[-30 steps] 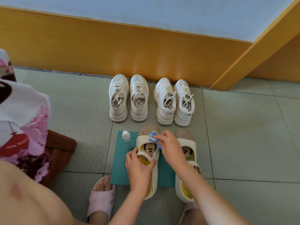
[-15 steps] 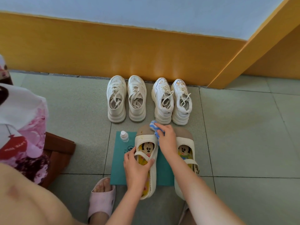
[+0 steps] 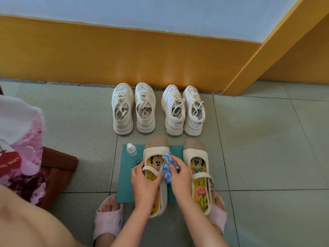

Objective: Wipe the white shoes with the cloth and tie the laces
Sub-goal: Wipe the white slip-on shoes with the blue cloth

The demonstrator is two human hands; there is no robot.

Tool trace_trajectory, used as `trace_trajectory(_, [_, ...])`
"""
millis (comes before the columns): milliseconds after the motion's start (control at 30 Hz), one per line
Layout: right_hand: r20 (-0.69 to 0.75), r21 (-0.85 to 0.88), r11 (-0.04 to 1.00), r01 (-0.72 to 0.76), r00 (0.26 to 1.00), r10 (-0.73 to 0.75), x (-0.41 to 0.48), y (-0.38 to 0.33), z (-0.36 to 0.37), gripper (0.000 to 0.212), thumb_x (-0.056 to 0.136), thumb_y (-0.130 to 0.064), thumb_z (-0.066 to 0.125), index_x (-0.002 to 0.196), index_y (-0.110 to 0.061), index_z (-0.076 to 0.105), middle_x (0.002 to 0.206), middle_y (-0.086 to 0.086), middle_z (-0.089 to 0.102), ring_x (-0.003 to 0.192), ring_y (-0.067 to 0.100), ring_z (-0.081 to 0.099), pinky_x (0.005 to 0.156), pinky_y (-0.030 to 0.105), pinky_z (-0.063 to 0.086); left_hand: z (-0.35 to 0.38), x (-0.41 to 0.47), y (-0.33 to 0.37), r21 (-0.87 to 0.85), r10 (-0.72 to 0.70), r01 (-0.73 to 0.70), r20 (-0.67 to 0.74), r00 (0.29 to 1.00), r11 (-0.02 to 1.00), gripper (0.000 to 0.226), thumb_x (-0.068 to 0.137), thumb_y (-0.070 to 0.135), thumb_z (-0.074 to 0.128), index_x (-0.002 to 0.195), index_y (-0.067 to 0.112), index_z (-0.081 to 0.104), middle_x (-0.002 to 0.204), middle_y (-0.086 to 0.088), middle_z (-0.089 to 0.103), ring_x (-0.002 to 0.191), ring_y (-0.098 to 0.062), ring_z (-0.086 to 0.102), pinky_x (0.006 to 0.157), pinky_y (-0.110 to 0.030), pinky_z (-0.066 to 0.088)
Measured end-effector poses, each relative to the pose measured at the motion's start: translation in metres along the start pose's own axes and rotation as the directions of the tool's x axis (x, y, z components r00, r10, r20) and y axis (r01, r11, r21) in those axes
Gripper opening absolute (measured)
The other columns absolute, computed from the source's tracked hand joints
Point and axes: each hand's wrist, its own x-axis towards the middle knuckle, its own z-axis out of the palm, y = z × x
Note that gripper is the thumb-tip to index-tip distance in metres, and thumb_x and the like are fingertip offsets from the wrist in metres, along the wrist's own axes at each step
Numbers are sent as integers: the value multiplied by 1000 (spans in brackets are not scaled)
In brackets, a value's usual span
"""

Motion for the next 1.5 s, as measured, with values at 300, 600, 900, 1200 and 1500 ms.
trace_trajectory(300, [299,-235,917,321,922,-246,59,-47,-4,32,96,-6,48,119,-20,65,110,1,53,101,12,52,92,22,44,0,-2,1,17,-19,18,14,1000,1000,79,67,30,81,134,18,41,128,1,40,121,-19,42,103,-39,39])
trace_trajectory(600, [417,-442,756,482,857,-303,44,-15,-14,39,93,6,48,120,-17,65,105,1,47,98,16,50,83,14,38,2,0,0,45,0,1,-15,1000,999,78,68,29,81,134,16,42,128,-2,42,121,-21,42,100,-35,38])
trace_trajectory(900, [-27,-36,996,80,996,-81,-10,-9,-8,31,92,-3,53,106,-26,69,100,-8,57,89,-1,56,78,10,43,-1,1,-1,-11,8,-8,0,1000,1000,76,66,26,83,131,16,46,124,-2,45,116,-20,47,99,-36,41])
trace_trajectory(1200, [92,-205,952,225,973,-211,48,-25,5,36,96,-4,48,125,-21,61,106,0,53,95,12,55,84,17,46,-13,0,0,-57,2,1,50,999,998,71,67,26,82,129,17,48,121,1,46,106,-9,46,90,-25,37])
trace_trajectory(1500, [34,-110,991,78,997,-74,-27,15,0,37,93,-4,52,126,-22,60,100,-7,57,93,3,57,85,15,47,-11,-1,-2,-71,12,-8,63,998,997,72,69,27,80,131,16,45,121,0,45,110,-13,47,92,-27,38])
